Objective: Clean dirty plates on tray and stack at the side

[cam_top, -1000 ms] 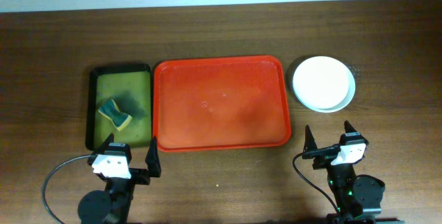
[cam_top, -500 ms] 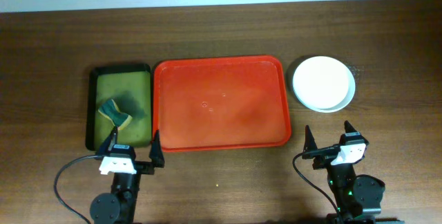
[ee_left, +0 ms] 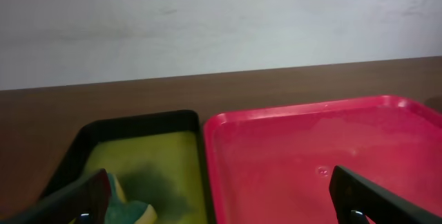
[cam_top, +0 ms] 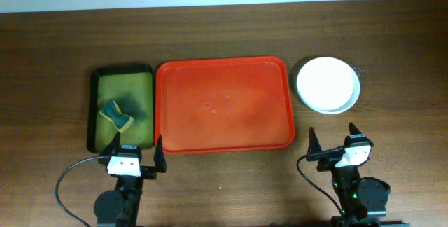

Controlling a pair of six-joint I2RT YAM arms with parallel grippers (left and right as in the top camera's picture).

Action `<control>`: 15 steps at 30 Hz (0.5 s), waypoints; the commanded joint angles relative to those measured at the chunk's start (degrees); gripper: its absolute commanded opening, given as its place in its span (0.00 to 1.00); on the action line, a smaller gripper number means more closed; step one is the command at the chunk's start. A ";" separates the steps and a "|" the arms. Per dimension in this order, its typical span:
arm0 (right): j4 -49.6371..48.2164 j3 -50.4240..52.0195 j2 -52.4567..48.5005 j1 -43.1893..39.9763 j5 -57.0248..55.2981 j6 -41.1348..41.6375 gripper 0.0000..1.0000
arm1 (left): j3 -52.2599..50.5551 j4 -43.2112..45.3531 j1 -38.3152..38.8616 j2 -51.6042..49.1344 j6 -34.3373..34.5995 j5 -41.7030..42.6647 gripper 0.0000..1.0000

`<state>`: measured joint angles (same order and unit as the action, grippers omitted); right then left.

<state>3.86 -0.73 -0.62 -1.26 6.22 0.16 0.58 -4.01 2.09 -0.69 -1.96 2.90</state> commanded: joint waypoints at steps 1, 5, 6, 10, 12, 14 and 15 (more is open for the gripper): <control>0.22 0.42 0.42 -0.26 -0.48 0.13 0.99 | -0.11 -0.61 -1.66 0.42 -1.18 -1.40 0.99; 0.24 0.42 0.42 -0.26 -0.48 0.13 0.99 | -0.11 -0.79 -1.68 0.42 -1.18 -2.95 0.99; 0.22 0.42 0.42 -0.26 -0.48 0.13 0.99 | -0.11 -0.79 -1.68 0.42 -1.16 -3.65 1.00; 0.22 0.42 0.42 -0.26 -0.48 0.13 0.99 | -0.11 -0.74 -1.68 0.42 1.64 -5.88 0.99; 0.22 0.42 0.42 -0.26 -0.48 0.13 0.99 | -0.11 -0.33 -1.68 0.42 7.06 -9.42 0.99; 0.24 0.42 0.42 -0.26 -0.48 0.13 0.99 | -0.11 -0.37 -1.68 0.42 7.06 -9.18 0.99; 0.22 0.42 0.42 -0.26 -0.48 0.13 0.99 | -0.11 -0.37 -1.68 0.42 7.02 -9.18 0.99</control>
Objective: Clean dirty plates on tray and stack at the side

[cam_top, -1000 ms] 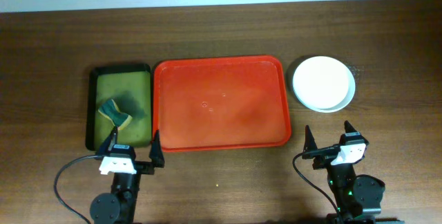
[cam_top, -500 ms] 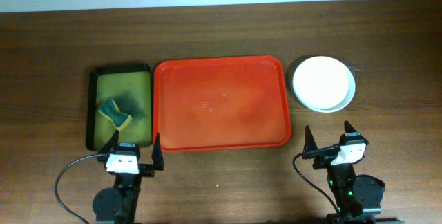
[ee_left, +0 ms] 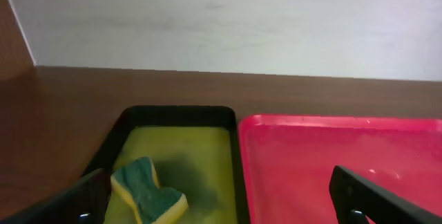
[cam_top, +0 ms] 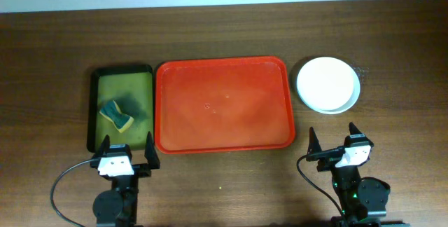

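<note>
The red tray (cam_top: 224,105) lies bare in the middle of the table, with no plate on it; it also fills the right of the left wrist view (ee_left: 345,155). A white plate (cam_top: 327,85) rests on the table to its right. A green-and-yellow sponge (cam_top: 116,115) (ee_left: 146,195) lies in a black tray with a yellow-green floor (cam_top: 122,80) on the left. My left gripper (cam_top: 127,151) (ee_left: 219,207) stands open at the near edge of the black tray, close to the sponge. My right gripper (cam_top: 332,136) stands open in front of the white plate.
Brown wooden table (cam_top: 224,38) all round. A pale wall (ee_left: 221,16) rises behind the far edge. Cables (cam_top: 66,185) trail from both arm bases at the near edge.
My left gripper has shifted left, from the seam between the two trays to the front of the black tray; the sponge now sits fuller in its view. Nothing else moved.
</note>
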Controlling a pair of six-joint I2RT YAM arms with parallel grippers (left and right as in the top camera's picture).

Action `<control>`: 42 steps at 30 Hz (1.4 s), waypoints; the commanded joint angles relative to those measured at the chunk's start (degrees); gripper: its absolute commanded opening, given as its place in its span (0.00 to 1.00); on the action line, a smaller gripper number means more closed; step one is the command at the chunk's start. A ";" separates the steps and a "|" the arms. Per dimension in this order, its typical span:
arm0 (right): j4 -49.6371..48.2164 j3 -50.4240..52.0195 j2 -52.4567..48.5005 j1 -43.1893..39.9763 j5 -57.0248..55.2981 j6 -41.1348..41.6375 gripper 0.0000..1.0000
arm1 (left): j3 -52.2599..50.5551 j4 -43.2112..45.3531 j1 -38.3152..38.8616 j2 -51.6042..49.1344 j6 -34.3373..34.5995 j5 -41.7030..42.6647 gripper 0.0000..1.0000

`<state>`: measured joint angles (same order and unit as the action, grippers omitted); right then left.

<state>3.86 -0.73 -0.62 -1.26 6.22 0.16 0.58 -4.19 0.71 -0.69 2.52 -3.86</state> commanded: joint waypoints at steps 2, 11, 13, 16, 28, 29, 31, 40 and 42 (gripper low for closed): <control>0.22 0.42 0.42 -0.26 -0.48 0.13 0.99 | -0.11 -0.26 -0.31 0.42 0.83 -1.51 0.99; 0.24 0.42 0.42 -0.26 -0.48 0.13 0.99 | -0.09 -0.17 -0.28 0.39 0.85 -1.38 0.99; 0.24 0.42 0.42 -0.26 -0.48 0.13 0.99 | -0.11 -0.20 -0.28 0.39 0.85 -1.38 0.99; 0.24 0.42 0.42 -0.26 -0.48 0.13 0.99 | -0.09 -0.20 -0.28 0.39 0.85 -1.38 0.99; 0.24 0.42 0.42 -0.26 -0.48 0.13 0.99 | -0.09 -0.17 -0.28 0.39 0.85 -1.38 0.99; 0.24 0.42 0.42 -0.26 -0.48 0.13 0.99 | -0.09 -0.20 -0.28 0.39 0.85 -1.38 0.99; 0.24 0.42 0.42 -0.26 -0.48 0.13 0.99 | -0.09 -0.17 -0.28 0.39 0.85 -1.38 0.99; 0.22 0.42 0.42 -0.26 -0.48 0.13 0.99 | -0.09 -0.20 -0.28 0.39 0.85 -1.36 0.99; 0.24 0.42 0.42 -0.26 -0.48 0.13 0.99 | -0.09 -0.17 -0.28 0.39 0.85 -1.38 0.99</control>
